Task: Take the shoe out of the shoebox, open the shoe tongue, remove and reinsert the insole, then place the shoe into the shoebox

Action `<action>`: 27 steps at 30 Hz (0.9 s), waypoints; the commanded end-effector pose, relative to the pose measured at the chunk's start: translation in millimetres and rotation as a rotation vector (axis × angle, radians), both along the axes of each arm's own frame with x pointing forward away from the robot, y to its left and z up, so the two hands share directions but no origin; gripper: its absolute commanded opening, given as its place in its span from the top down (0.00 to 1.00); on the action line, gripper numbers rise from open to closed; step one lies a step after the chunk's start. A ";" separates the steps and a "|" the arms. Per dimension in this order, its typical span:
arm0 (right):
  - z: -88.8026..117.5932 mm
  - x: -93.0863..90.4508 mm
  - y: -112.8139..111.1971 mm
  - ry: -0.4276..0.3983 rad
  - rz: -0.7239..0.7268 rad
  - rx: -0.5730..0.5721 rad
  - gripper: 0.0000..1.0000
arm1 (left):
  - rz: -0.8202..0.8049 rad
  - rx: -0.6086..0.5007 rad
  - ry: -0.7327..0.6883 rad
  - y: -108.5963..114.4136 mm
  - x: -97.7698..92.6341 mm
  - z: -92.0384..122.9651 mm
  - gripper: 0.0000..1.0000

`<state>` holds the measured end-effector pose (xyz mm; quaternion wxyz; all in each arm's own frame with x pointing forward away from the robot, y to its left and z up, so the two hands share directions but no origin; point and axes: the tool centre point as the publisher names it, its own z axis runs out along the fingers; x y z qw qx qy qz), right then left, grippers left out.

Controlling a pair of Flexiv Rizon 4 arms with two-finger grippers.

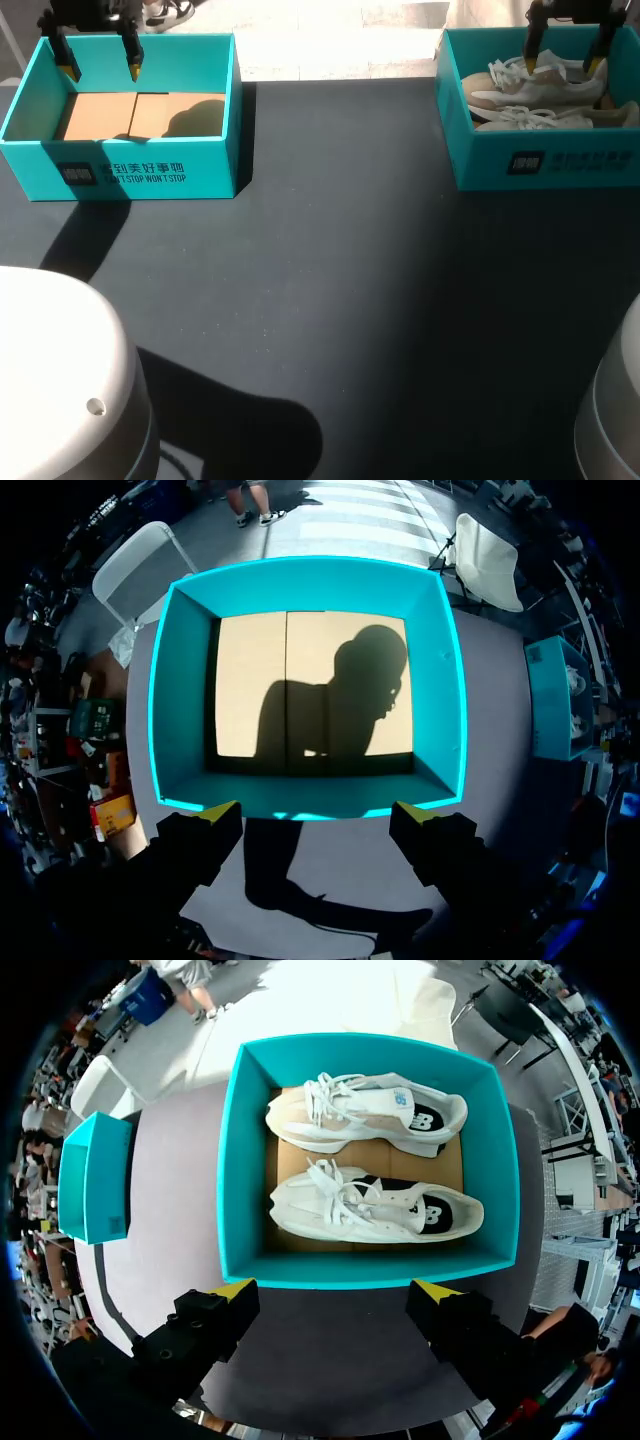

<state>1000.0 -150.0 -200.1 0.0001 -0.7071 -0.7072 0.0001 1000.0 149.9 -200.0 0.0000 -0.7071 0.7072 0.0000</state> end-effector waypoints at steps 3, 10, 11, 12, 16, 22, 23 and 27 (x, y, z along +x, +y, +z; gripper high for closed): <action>-2.8 -0.8 -6.1 0.002 -0.009 -0.009 0.00 | 0.000 0.000 0.000 0.0 0.0 0.0 0.00; -7.3 0.1 -35.2 -0.037 -0.046 -0.051 0.00 | 0.000 0.000 0.000 0.0 0.0 0.0 0.00; -9.1 1.7 -40.3 -0.067 -0.048 -0.053 0.00 | 0.000 0.000 0.000 0.0 0.0 0.0 0.00; -10.9 2.8 -43.3 -0.075 -0.046 -0.071 0.00 | 0.000 0.000 0.000 0.0 0.0 0.0 0.00; -18.3 10.0 -63.2 -0.118 -0.071 -0.085 0.00 | 0.000 0.000 0.000 0.0 0.0 0.0 0.00; -31.7 15.0 -97.6 -0.137 -0.108 -0.112 0.00 | 0.000 0.000 0.000 0.0 0.0 0.0 0.00; -35.9 16.4 -105.5 -0.141 -0.110 -0.106 0.00 | 0.000 0.000 0.000 0.0 0.0 0.0 0.00; -50.7 20.9 -124.7 -0.155 -0.120 -0.131 0.00 | 0.000 0.000 0.000 0.0 0.0 0.0 0.00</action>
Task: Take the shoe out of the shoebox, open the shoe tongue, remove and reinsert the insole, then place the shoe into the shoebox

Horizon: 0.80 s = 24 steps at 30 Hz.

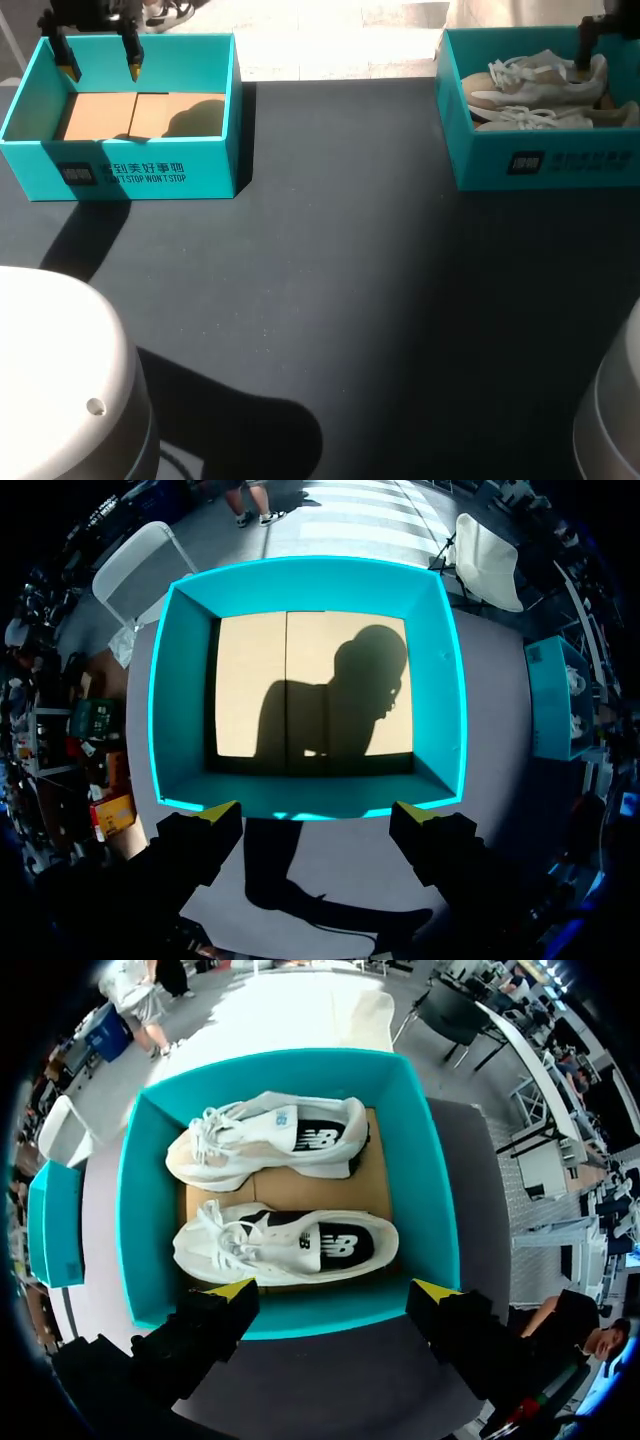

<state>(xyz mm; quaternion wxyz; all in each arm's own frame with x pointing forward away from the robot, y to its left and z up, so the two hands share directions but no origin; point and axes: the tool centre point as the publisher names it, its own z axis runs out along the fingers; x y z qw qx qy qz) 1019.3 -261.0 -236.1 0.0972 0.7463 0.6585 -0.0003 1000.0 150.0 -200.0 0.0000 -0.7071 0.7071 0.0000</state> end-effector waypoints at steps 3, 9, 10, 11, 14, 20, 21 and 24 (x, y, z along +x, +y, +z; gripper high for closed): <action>-27.5 6.0 -29.2 0.004 -0.025 0.019 0.00 | 0.000 0.000 0.000 -0.1 0.0 0.0 0.00; -55.2 18.7 -40.7 0.004 -0.028 -0.011 0.00 | 0.000 0.000 0.000 -0.1 0.0 0.0 0.00; -62.3 21.7 -41.6 0.006 -0.022 -0.007 0.00 | 0.000 0.000 0.000 -0.1 0.0 0.0 0.00; -66.5 23.8 -41.9 0.006 -0.021 -0.011 0.00 | 0.000 0.000 0.000 -0.1 0.0 0.0 0.00; -75.7 27.5 -42.8 0.000 -0.016 -0.003 0.00 | 0.000 0.000 0.000 -0.1 0.0 0.0 0.00; -94.1 27.3 -48.1 -0.002 -0.027 0.012 0.00 | 0.000 0.000 0.000 -0.1 0.0 0.0 0.00; -97.0 26.3 -49.8 -0.001 -0.028 0.013 0.00 | 0.000 0.000 0.000 -0.1 0.0 0.0 0.00; -101.9 21.3 -53.8 0.003 -0.038 0.024 0.00 | 0.000 0.000 0.000 -0.1 0.0 0.0 0.00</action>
